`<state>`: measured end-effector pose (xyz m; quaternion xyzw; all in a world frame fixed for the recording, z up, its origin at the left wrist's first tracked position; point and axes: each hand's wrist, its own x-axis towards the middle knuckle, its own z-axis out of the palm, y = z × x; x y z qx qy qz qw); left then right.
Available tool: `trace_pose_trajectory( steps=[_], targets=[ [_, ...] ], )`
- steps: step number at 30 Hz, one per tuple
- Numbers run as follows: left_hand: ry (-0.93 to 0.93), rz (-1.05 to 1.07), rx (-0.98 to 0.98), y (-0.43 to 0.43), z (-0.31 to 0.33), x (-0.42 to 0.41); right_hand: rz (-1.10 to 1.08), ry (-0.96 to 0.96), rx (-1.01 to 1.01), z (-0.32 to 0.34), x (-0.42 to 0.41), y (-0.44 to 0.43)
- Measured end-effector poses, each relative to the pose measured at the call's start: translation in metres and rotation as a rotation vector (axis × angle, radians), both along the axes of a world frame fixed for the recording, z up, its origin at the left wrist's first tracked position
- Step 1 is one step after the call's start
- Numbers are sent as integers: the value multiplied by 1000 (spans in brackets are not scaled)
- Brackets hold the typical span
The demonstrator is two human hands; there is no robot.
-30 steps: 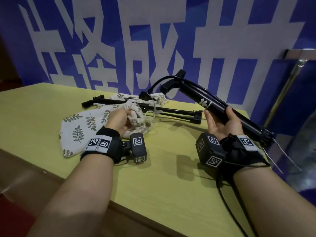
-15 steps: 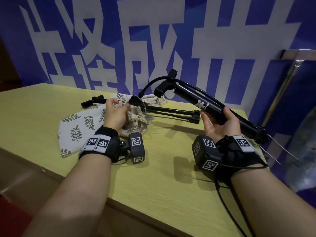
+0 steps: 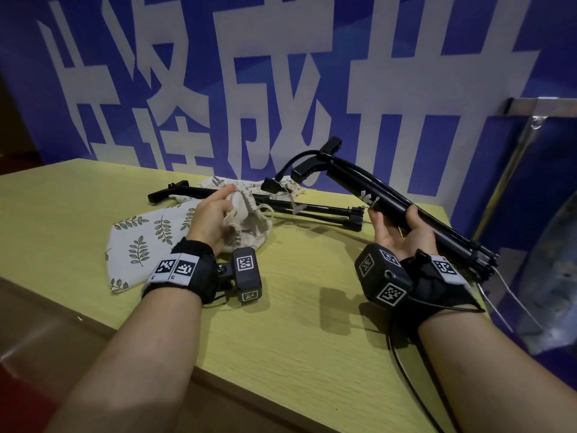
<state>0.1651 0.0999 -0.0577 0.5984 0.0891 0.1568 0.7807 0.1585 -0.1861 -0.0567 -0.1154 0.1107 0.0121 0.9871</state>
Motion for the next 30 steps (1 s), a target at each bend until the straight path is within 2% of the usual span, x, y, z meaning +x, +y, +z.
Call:
trace_pose_trajectory(
  steps=[8,21,30],
  targets=[
    [26,-51,-110,-6,5,-6,33,-57,57,5,-5,1],
    [19,-77,-198,-6,5,-9,178,-138,32,13,-18,12],
    [-53,-46,-292,-2,7,-13,143,-92,-145,6,-14,18]
  ],
)
